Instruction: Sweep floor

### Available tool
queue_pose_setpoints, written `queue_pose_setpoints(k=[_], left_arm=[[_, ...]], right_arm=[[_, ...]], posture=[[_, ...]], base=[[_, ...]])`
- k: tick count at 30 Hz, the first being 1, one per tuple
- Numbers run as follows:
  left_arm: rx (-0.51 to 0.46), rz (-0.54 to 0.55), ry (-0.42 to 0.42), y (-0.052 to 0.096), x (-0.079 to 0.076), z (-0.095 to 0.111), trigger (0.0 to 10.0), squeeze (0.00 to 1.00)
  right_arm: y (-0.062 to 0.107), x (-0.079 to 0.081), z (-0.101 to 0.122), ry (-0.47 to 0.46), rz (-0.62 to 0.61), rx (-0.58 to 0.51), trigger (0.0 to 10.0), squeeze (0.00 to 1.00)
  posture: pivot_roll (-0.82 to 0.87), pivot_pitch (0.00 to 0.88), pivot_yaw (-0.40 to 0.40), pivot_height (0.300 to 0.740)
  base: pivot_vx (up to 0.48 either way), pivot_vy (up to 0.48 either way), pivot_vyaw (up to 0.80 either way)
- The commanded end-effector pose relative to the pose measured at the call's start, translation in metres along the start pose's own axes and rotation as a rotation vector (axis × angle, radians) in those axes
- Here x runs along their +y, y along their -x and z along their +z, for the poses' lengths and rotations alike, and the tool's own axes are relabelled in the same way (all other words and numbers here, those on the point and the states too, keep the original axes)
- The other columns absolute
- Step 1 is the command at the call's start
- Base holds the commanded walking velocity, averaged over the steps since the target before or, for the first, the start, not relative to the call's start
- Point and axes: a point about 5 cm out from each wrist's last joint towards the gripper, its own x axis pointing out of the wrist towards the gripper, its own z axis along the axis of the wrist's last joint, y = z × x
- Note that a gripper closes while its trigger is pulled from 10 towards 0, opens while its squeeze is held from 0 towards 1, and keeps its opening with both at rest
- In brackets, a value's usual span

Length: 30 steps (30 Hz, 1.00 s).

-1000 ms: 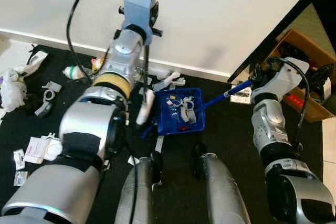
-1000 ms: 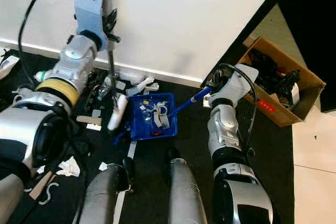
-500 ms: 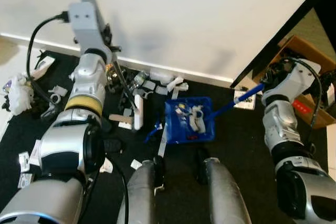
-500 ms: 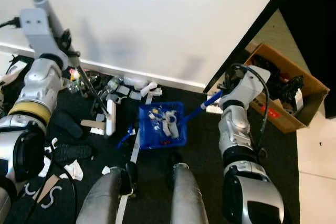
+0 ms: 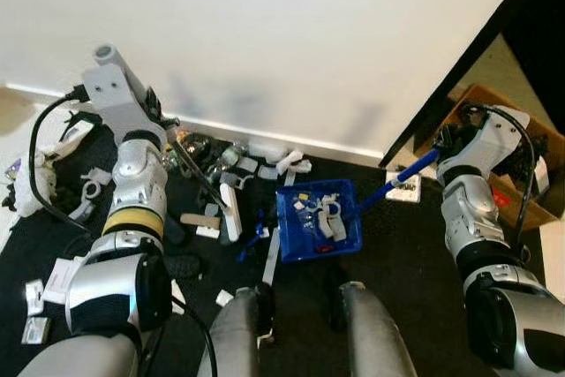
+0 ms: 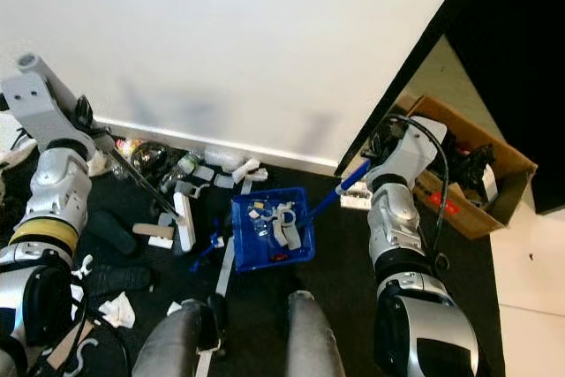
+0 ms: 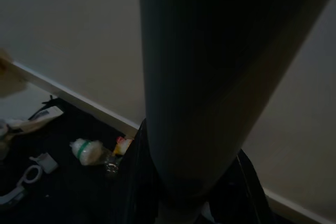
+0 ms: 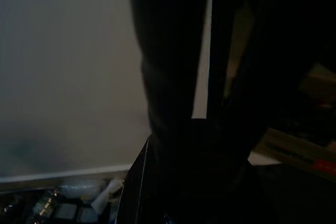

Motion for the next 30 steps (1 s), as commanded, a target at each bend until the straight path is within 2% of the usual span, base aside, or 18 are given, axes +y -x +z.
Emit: queue_pose_setpoints(k=[1,5,8,12,21,23,26,30], left_arm=[[0.12,0.009,0.004,0.014,-0.002,-0.031,10.0,0.0],[0.152,0.006,-0.004,0.024,-0.006,-0.044,10.0,0.0],[0.168,-0.038,-0.022,0.035,-0.019,-0.057,10.0,0.0],[0.19,-0.053,-0.058,0.042,-0.027,-0.066,10.0,0.0],[0.193,-0.079,-0.112,0.046,-0.038,-0.067,10.0,0.0],[0.181,-0.091,-0.102,0.046,-0.042,-0.066,10.0,0.0],[0.185,-0.08,-0.138,0.046,-0.042,-0.066,10.0,0.0],[0.185,-0.085,-0.141,0.046,-0.043,-0.066,10.0,0.0]], right_arm=[[0.003,-0.003,-0.004,-0.018,-0.022,-0.009,10.0,0.0],[0.007,-0.003,-0.013,-0.025,-0.031,0.014,10.0,0.0],[0.017,0.005,-0.033,0.001,0.011,0.092,10.0,0.0],[0.024,0.007,-0.047,0.029,0.035,0.145,10.0,0.0],[0.028,0.007,-0.052,0.031,0.035,0.158,10.0,0.0],[0.029,0.007,-0.053,0.033,0.036,0.162,10.0,0.0],[0.029,0.007,-0.054,0.033,0.034,0.163,10.0,0.0],[0.029,0.006,-0.053,0.033,0.032,0.16,10.0,0.0]], posture=[[0.02,0.136,-0.017,0.74],[0.04,0.109,-0.026,0.74],[0.03,0.093,-0.032,0.74],[0.03,0.089,-0.036,0.74],[0.04,0.095,-0.04,0.74],[0.04,0.098,-0.038,0.74],[0.04,0.1,-0.033,0.74],[0.04,0.102,-0.028,0.74]], base=[[0.0,0.0,0.0],[0.0,0.0,0.0],[0.0,0.0,0.0],[0.0,0.0,0.0],[0.0,-0.425,0.0],[0.0,0.0,0.0],[0.0,0.0,0.0],[0.0,0.0,0.0]])
